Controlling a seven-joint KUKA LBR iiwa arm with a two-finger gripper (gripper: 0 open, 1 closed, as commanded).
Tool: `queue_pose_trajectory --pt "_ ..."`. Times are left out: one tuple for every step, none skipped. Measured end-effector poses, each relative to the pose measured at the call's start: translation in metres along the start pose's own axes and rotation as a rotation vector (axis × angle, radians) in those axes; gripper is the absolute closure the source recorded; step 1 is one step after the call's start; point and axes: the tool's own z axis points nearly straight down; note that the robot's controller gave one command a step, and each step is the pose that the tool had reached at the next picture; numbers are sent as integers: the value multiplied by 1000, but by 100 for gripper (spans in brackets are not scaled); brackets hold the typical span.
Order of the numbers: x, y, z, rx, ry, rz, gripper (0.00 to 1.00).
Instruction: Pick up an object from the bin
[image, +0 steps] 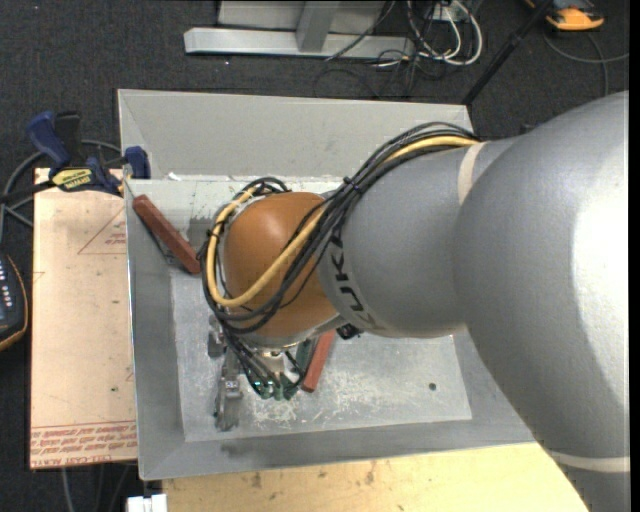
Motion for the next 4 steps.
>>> queue_pose_trajectory --pt "-34 -72 52 3 -6 -255 0" --pt "-82 -124 64 -2 -16 -140 0" --pt "-66 -114 63 -2 -17 -189 0" --pt "-66 -114 64 -2 -13 -188 100"
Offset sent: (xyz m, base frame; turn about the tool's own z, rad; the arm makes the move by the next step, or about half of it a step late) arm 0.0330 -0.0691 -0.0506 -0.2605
